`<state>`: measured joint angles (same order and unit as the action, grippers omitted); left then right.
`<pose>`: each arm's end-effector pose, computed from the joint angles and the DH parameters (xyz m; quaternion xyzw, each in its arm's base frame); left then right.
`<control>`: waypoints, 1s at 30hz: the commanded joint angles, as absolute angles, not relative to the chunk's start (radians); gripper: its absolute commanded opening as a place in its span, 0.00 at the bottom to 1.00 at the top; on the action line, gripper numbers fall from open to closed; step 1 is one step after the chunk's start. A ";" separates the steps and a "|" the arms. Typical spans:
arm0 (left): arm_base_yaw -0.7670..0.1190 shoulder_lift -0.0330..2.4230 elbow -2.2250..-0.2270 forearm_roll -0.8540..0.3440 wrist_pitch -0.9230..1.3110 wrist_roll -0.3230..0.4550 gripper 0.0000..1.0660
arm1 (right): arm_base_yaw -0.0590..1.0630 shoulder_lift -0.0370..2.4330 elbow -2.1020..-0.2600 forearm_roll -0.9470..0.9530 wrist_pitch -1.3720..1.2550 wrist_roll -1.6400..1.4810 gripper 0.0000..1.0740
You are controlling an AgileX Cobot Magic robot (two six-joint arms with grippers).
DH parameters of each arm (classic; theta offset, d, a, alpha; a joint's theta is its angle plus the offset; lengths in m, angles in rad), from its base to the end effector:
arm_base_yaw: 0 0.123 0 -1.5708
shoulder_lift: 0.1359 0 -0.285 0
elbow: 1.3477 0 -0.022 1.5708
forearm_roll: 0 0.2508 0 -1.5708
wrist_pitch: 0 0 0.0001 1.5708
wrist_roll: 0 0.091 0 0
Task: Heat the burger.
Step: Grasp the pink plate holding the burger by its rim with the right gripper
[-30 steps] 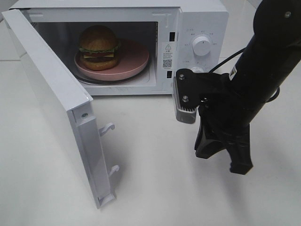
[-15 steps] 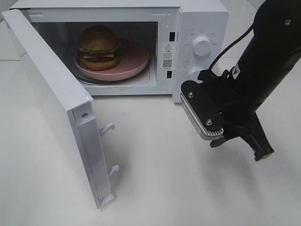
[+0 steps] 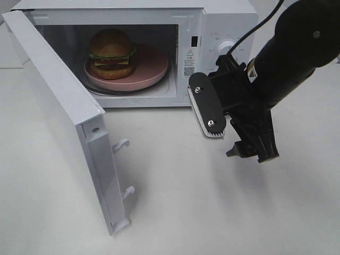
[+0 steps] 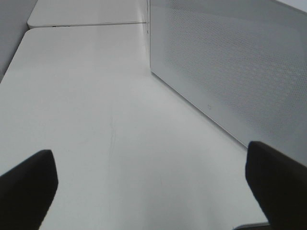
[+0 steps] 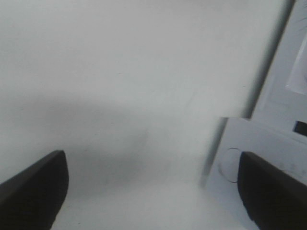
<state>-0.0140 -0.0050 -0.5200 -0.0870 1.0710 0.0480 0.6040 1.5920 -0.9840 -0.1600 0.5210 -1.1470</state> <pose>-0.0087 -0.0068 0.2822 0.0287 0.8481 -0.0345 0.5280 0.2668 0.1753 0.2207 -0.7750 0.5730 -0.1243 0.2359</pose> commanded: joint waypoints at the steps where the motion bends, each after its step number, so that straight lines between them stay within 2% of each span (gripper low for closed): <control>1: -0.012 -0.012 -0.517 -0.091 1.068 0.050 0.94 | 0.609 1.584 -1.013 -0.177 0.481 -1.128 0.87; 30: -0.012 -0.012 -0.517 -0.091 1.068 0.050 0.94 | 0.659 1.891 -1.334 -0.179 0.342 -1.101 0.83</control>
